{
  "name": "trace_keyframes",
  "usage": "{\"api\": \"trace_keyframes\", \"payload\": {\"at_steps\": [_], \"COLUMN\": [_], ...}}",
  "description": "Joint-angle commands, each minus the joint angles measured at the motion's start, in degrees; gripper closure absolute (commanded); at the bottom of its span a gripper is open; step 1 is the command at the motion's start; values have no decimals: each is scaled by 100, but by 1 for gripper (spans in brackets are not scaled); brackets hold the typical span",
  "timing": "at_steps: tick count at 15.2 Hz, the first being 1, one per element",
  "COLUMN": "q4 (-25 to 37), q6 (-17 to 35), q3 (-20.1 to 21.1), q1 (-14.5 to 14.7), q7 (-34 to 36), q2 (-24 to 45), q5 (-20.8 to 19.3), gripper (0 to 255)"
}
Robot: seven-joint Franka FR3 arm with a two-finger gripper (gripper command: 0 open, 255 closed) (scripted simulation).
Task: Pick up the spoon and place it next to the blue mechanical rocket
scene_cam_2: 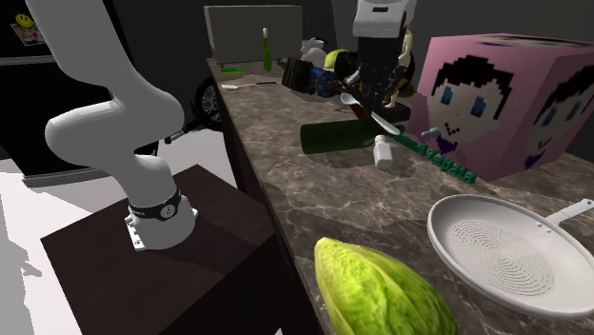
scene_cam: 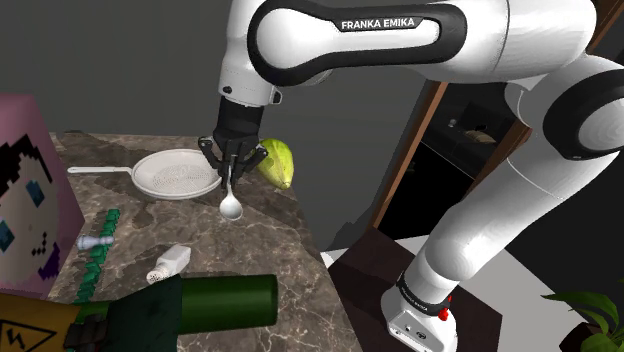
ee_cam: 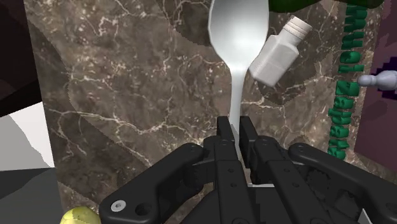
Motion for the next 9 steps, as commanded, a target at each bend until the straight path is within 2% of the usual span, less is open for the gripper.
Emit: {"api": "trace_keyframes", "payload": {"at_steps": [1, 9], "q4": [130, 736], "q6": [-156, -755], "q3": [-26, -75], "q1": [-12, -40], "q7": [9, 128], "q2": [-24, -27], "q5": [-4, -56], "gripper": [255, 255]}}
